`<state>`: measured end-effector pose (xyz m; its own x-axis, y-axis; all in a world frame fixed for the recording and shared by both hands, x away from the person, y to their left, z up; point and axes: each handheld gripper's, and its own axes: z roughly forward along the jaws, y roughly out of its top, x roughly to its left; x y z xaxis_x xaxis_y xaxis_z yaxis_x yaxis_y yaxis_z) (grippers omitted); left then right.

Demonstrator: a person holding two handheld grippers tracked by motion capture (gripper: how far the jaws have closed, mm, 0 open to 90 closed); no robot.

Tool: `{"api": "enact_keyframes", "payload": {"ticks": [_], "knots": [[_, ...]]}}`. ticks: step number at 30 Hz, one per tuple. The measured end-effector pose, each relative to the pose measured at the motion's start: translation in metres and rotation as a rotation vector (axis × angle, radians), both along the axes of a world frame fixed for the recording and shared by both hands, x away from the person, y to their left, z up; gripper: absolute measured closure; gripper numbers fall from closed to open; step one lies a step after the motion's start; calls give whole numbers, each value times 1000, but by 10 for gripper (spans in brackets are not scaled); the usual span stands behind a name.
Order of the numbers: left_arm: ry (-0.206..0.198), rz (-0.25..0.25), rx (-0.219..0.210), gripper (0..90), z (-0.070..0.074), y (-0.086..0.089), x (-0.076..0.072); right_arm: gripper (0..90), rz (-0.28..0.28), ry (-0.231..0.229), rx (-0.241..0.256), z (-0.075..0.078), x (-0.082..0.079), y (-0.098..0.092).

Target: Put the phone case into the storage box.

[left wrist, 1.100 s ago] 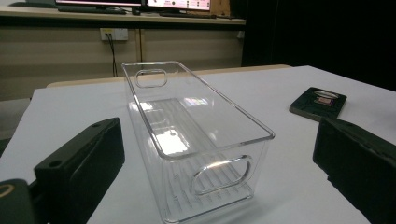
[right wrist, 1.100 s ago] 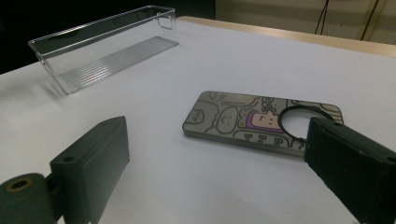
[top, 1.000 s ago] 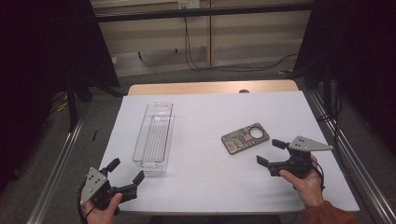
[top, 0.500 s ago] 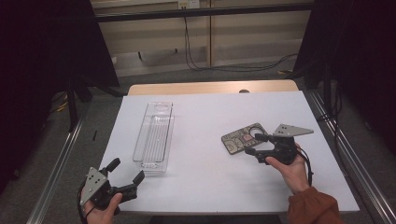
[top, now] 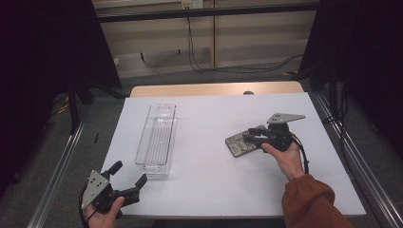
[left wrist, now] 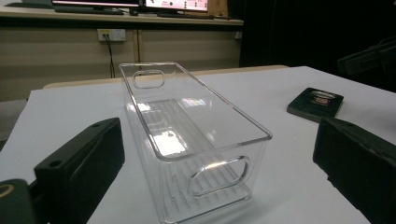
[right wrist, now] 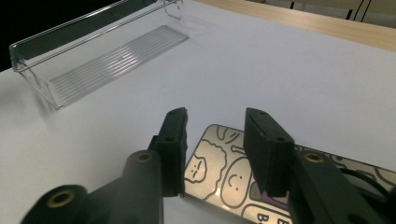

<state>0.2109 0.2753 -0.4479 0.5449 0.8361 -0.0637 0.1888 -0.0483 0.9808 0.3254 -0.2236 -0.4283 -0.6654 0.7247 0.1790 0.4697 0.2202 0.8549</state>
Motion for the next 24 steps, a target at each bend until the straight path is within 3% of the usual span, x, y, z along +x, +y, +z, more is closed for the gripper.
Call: {"api": "enact_keyframes", "payload": {"ticks": [13, 22, 24], "knots": [[-2, -5, -4, 22, 0, 0, 0, 899, 59, 74, -79, 1, 28, 23], [-1, -4, -2, 21, 0, 0, 1, 900, 83, 177, -192, -5, 58, 44], [-1, -5, 0, 22, 0, 0, 1, 900, 85, 187, -196, -7, 62, 47]]}}
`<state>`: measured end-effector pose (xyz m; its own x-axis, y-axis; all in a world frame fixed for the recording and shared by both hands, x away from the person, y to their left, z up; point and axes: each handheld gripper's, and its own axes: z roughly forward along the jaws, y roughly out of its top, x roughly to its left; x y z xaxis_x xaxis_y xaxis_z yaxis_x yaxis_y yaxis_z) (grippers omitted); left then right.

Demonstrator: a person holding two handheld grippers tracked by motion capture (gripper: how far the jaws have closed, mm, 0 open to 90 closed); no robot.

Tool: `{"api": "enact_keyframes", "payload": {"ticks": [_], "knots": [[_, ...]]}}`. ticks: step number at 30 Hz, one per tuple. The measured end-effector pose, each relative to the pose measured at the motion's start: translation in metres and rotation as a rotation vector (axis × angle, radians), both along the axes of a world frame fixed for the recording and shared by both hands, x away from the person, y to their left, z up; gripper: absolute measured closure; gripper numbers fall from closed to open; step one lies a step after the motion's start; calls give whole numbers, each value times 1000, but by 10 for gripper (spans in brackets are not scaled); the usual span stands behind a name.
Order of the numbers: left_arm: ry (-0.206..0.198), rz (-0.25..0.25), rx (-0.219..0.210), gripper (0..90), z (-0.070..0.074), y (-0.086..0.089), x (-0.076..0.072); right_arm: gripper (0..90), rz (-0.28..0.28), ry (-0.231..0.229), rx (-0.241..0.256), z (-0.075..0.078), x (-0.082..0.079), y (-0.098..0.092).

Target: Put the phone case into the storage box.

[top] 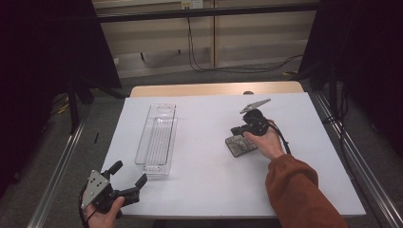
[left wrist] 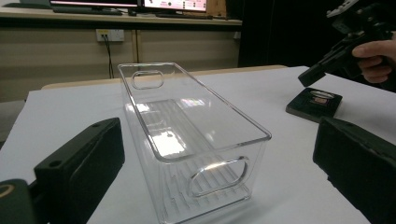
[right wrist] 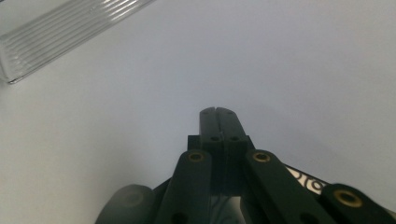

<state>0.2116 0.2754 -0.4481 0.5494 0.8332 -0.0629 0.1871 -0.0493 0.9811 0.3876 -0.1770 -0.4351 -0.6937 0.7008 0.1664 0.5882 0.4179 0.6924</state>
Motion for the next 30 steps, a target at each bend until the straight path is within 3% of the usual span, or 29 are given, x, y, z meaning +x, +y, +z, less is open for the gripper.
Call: {"api": "enact_keyframes", "payload": {"ticks": [2, 4, 6, 8, 16, 30], "knots": [[1, -9, -9, 22, -1, 0, 0, 900, 16, 30, -50, -4, 9, 8], [1, -8, -6, 21, -1, 0, 1, 900, 13, 54, -66, -6, 13, 13], [-1, -5, -4, 21, -1, 1, 1, 900, 22, 42, -70, -8, 15, 15], [1, -9, -7, 22, -1, 0, 1, 900, 27, 60, -74, -11, 18, 18], [2, -5, -4, 22, -1, 0, 1, 900, 14, 101, -152, -27, 28, 31], [0, -7, 0, 21, 0, 1, 0, 900, 58, 126, -179, -27, 24, 34]]}}
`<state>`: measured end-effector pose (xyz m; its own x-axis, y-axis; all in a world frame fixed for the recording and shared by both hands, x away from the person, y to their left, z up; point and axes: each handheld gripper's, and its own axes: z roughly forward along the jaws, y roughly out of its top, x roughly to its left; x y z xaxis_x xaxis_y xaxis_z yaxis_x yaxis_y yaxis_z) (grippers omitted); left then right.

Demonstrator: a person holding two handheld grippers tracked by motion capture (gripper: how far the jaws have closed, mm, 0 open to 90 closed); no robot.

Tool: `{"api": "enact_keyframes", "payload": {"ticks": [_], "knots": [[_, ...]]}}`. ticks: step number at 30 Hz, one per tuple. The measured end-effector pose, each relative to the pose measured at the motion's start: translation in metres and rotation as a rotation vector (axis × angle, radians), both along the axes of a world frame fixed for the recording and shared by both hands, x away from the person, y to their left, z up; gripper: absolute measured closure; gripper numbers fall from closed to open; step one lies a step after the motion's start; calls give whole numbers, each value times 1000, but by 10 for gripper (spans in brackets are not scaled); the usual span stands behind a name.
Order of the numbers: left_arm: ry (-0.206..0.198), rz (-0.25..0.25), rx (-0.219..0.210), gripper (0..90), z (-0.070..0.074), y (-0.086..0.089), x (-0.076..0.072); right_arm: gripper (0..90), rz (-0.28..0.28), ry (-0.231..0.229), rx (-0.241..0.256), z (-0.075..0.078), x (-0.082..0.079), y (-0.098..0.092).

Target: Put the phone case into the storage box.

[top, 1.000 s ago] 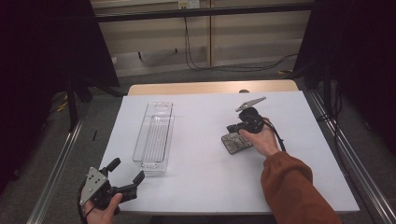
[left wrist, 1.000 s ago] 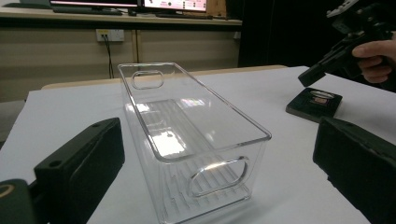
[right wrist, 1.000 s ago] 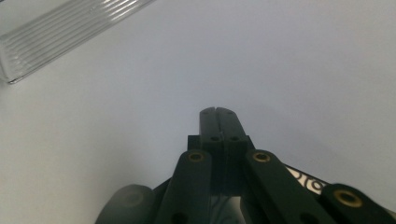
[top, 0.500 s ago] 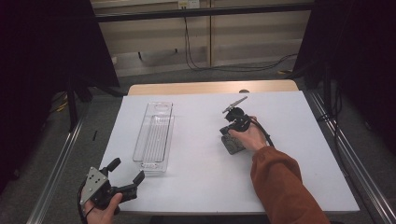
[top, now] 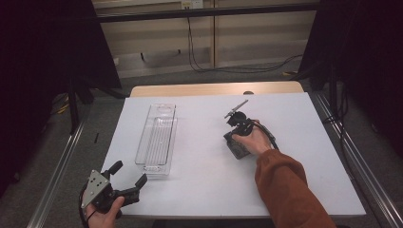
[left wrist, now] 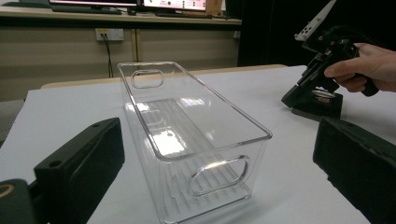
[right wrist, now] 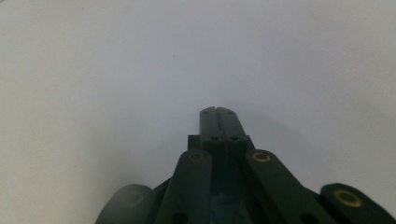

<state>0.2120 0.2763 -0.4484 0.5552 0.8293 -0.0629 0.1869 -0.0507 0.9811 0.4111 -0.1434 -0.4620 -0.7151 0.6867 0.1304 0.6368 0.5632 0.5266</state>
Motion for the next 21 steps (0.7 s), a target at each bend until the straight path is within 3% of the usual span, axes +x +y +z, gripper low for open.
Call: {"api": "enact_keyframes", "payload": {"ticks": [21], "knots": [[2, 7, 0, 22, 0, 0, 0, 900, 47, 19, -7, 1, -30, -13]]}}
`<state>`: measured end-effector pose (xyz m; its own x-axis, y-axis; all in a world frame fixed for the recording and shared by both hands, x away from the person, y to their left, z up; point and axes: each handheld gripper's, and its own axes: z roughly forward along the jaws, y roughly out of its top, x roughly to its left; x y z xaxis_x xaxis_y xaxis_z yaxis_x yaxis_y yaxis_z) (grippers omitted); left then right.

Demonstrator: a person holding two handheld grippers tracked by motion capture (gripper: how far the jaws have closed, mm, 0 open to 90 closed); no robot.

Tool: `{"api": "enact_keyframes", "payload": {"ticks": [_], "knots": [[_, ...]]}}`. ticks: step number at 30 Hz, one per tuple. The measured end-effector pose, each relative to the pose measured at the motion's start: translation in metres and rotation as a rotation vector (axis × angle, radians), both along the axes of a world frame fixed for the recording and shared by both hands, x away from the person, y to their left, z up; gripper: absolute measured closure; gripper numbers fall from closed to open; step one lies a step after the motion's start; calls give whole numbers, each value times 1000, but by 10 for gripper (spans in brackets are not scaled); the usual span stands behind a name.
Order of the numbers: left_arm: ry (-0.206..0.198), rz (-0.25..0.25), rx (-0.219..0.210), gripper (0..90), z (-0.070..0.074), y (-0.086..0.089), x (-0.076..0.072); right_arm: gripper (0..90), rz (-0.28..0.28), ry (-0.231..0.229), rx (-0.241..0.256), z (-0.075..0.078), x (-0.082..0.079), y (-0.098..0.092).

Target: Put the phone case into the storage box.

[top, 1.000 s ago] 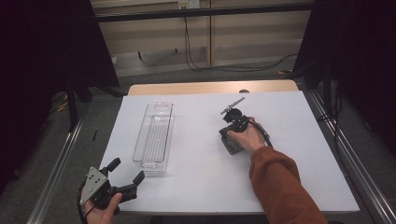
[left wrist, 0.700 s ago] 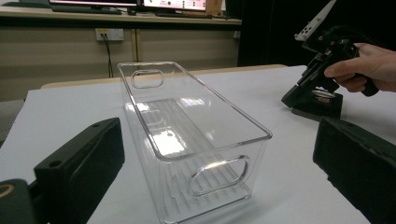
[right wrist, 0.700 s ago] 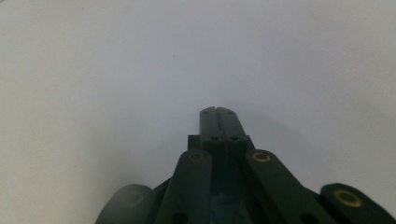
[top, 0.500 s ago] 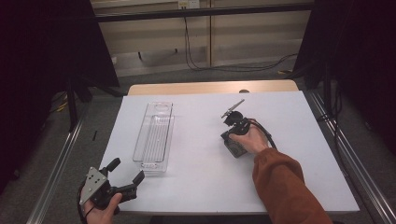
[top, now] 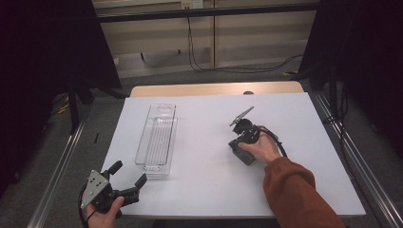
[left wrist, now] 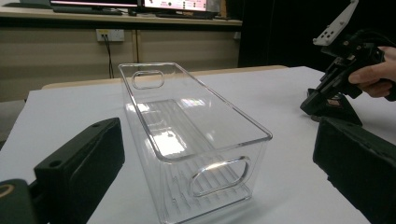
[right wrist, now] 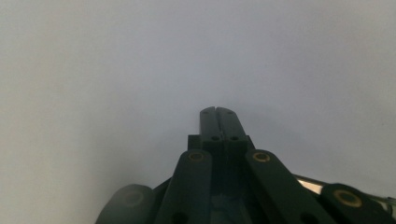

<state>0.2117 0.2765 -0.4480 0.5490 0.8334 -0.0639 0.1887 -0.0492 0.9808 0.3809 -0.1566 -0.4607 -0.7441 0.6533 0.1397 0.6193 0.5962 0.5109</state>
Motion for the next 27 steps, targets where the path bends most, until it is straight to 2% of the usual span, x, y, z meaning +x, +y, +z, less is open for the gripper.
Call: {"api": "enact_keyframes", "payload": {"ticks": [14, 23, 25, 26, 27], "knots": [[-1, -2, -2, 22, 0, 0, 0, 900, 9, 11, 2, 1, -28, -20], [-3, -3, 1, 22, 0, -1, 0, 900, -1, 2, 7, 1, -49, -35], [-3, -3, 1, 22, 0, -1, 0, 900, -10, 14, 8, 1, -54, -39], [-2, -2, 0, 21, 0, -1, 0, 900, -1, 2, 16, 0, -55, -41], [0, -6, -2, 22, 0, -2, 0, 900, -14, 12, 16, 1, -58, -43]]}}
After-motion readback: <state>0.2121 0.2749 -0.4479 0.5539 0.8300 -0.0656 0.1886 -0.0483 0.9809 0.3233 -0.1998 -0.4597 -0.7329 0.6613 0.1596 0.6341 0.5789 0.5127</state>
